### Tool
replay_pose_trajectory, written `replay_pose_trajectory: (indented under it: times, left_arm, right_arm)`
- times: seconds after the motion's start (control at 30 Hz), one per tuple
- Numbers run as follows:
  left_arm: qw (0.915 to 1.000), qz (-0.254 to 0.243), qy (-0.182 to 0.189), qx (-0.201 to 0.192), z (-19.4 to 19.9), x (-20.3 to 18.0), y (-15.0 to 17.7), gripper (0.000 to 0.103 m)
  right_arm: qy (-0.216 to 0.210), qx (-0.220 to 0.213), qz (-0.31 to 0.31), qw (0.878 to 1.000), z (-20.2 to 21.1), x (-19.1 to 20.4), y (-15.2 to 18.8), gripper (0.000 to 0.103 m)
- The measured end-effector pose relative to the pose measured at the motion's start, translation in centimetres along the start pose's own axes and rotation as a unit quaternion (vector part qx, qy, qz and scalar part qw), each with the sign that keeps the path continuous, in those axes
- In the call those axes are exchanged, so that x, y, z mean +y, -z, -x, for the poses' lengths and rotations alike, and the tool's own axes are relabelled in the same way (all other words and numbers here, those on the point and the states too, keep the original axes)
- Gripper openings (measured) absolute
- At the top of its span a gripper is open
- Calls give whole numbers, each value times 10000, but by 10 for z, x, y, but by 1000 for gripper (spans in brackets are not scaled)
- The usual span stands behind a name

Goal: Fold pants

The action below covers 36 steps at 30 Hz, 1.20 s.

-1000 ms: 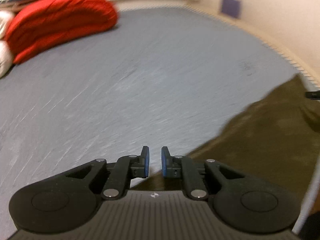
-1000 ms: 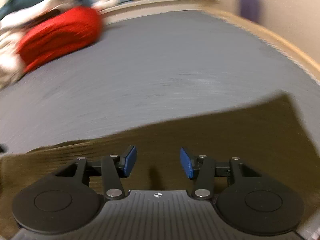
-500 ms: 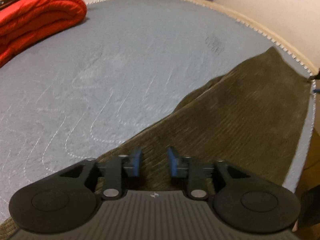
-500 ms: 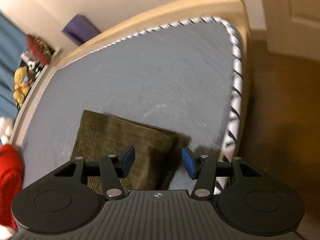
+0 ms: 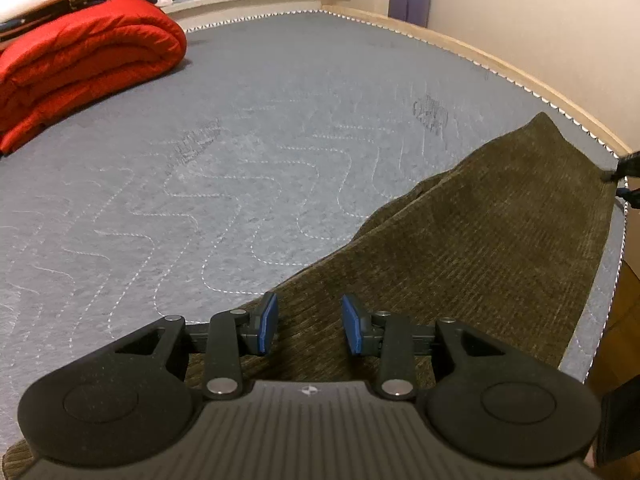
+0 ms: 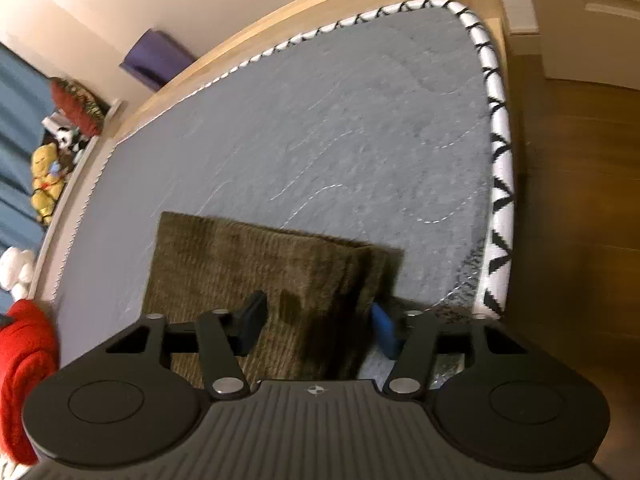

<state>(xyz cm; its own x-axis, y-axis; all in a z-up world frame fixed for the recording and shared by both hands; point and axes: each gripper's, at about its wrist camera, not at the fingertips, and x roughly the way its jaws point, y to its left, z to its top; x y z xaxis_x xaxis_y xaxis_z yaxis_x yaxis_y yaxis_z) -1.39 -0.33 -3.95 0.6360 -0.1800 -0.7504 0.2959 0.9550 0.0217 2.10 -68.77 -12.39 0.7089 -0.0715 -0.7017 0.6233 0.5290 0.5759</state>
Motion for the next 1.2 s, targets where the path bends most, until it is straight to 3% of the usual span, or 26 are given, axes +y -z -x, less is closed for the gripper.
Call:
replay_pose_trajectory:
  times: [0.03,0.13,0.23,0.3,0.33,0.47,0.57,0.6,0.63,0.7,0.73,0.8,0.83,0.87,0.9,0.93,0.97,1.1,1.2]
  left_arm:
    - [10000,5,1,-41,3,1,0,39]
    - [9998,72,-24,-168,14,5,-1,39]
    - [9993,184,-58,-314,25,11,-3,39]
    - [9987,275,-79,-417,32,16,-4,39]
    - [9982,344,-102,-473,36,19,-5,39]
    - [9959,635,-157,-619,49,33,-7,39]
    - [9948,758,-240,-642,53,42,-5,39]
    - [9946,785,-274,-628,53,45,-4,39]
    - [9945,812,-288,-597,52,48,-3,39]
    - [9946,874,-241,-495,49,52,-1,40]
    - [9948,899,-201,-439,47,53,0,46]
    - [9952,914,-121,-329,43,54,2,55]
    - [9954,916,-61,-279,42,53,2,60]
    - [9953,933,20,-250,41,53,3,61]
    - [9951,960,111,-218,40,53,3,61]
    - [9945,1012,210,-185,39,54,4,61]
    - [9929,1128,349,-137,37,56,5,61]
    - [9784,1834,924,223,18,66,13,61]
    - [9645,2264,1208,624,-6,70,21,61]
  right_arm:
    - [71,9,-2,10000,-1,0,0,20]
    - [180,-231,192,9994,6,13,5,16]
    - [121,-796,961,9921,38,60,23,15]
    - [-131,-1140,1799,9770,67,104,46,15]
    - [-323,-1328,2342,9625,85,129,64,15]
    - [-1527,-1640,4214,8787,152,202,156,15]
    - [-2491,-1326,5401,7929,184,231,243,15]
    - [-2767,-1101,5737,7630,190,235,270,16]
    - [-3078,-678,6175,7207,191,238,305,16]
    - [-3463,134,6739,6525,187,235,359,16]
    - [-3585,651,6971,6175,181,230,388,17]
    - [-3520,1408,7325,5655,170,220,428,18]
    - [-3432,1636,7457,5472,165,215,443,21]
    - [-3412,1783,7499,5380,163,212,450,25]
    - [-3439,1813,7485,5372,162,210,451,34]
    - [-3480,1848,7434,5405,162,213,449,44]
    - [-3547,1887,7340,5475,163,215,442,47]
    - [-3815,2007,6836,5890,168,226,414,53]
    - [-3840,1849,6545,6245,167,232,382,58]
